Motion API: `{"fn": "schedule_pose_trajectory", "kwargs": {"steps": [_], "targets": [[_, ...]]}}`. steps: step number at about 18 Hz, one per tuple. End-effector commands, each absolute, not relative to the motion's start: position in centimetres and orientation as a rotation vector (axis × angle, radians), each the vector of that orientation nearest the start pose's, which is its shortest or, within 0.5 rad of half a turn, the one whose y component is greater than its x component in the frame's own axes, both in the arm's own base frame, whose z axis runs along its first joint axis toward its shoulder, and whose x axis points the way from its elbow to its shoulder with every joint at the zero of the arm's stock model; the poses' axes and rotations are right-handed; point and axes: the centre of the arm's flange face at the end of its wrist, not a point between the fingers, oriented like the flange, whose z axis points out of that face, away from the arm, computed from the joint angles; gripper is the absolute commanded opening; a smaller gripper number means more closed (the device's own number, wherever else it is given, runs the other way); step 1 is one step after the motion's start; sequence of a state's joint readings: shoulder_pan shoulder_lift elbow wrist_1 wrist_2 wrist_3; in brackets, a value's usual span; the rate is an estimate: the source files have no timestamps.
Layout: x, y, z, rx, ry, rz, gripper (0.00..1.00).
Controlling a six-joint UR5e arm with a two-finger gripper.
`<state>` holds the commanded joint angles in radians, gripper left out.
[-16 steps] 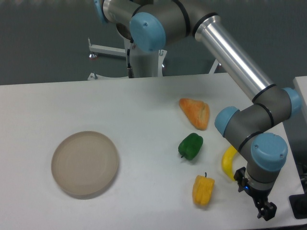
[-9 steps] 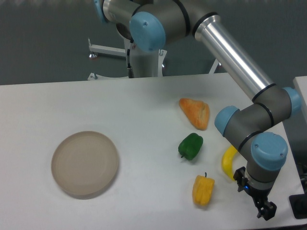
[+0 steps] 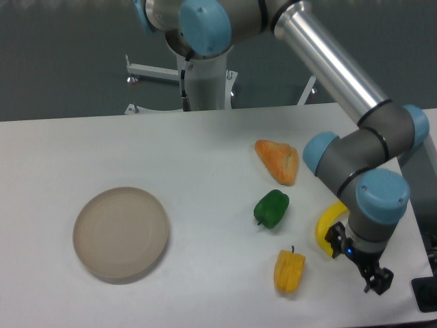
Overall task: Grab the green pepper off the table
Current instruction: 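Raise the gripper and move it toward the green bell pepper, then lower the open gripper over the green bell pepper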
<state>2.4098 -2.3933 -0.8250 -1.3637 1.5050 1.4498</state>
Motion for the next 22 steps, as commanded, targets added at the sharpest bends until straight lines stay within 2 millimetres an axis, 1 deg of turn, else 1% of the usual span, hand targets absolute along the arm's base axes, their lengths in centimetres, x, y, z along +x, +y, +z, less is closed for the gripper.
{"fn": "schedule_pose_trajectory", "kwargs": {"steps": [1,2,3,4,7,8,9,11,12,13,14,15,18,20,22], "targets": [[-50.9,63.7,34.0,-2.869,0.815,0.088,1.0],[-51.2,62.5,34.6,-2.831,0.682,0.02,1.0],[-50.7,62.2,34.6,-2.808,0.612,-0.032,1.0],[-50.2,61.0,34.8,-2.801,0.532,-0.08,1.0],[-47.5,58.5,34.0,-2.84,0.437,-0.171,1.0],[-46.7,58.1,33.8,-2.85,0.413,-0.19,1.0],[-45.8,57.4,33.2,-2.862,0.404,-0.216,1.0],[-44.4,56.9,31.3,-2.879,0.408,-0.26,1.0],[-44.2,56.7,31.0,-2.877,0.41,-0.24,1.0],[-43.8,56.4,30.2,-2.879,0.411,-0.239,1.0],[-43.1,56.0,29.9,-2.879,0.411,-0.239,1.0],[-42.3,55.5,28.8,-2.881,0.414,-0.247,1.0],[-42.0,55.2,28.1,-2.88,0.413,-0.238,1.0],[-41.3,54.9,27.2,-2.886,0.418,-0.258,1.0],[-40.9,55.0,27.3,-2.882,0.427,-0.254,1.0]]}}
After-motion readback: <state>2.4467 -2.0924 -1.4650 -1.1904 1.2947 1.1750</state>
